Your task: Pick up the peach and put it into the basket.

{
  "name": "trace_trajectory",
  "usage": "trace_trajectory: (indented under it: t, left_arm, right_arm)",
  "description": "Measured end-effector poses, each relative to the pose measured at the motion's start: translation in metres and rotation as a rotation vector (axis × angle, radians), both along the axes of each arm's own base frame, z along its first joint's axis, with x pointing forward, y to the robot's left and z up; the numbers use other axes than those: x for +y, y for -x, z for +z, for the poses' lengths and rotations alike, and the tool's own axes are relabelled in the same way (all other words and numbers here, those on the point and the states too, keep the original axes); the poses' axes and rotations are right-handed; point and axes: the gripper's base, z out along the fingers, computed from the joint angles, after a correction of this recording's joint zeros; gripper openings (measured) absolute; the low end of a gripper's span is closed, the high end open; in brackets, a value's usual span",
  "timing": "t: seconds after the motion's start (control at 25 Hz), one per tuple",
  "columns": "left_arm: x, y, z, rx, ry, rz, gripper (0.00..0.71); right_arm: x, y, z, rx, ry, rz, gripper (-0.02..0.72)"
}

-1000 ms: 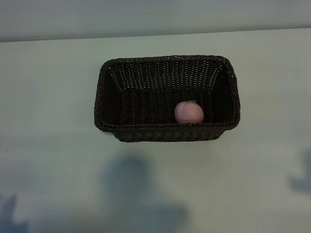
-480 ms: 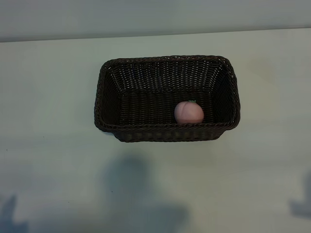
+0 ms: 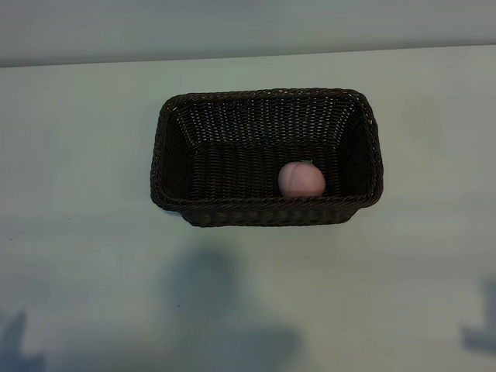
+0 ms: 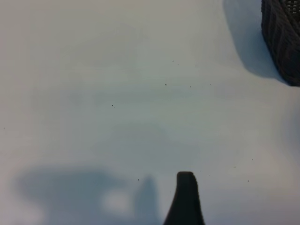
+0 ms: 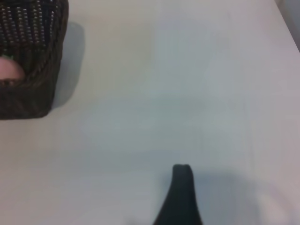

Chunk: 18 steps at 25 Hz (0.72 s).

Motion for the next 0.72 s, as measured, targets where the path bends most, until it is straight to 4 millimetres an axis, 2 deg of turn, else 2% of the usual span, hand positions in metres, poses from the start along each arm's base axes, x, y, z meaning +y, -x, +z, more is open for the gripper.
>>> trace_trajectory:
  t: [0.72]
  left_arm:
    - [0.0000, 0.0000, 0.0000, 0.000, 0.000, 0.000, 0.592]
  right_arm:
    - [-0.0014, -0.0022, -0.0033, 0.004, 0.013, -0.003, 0.582]
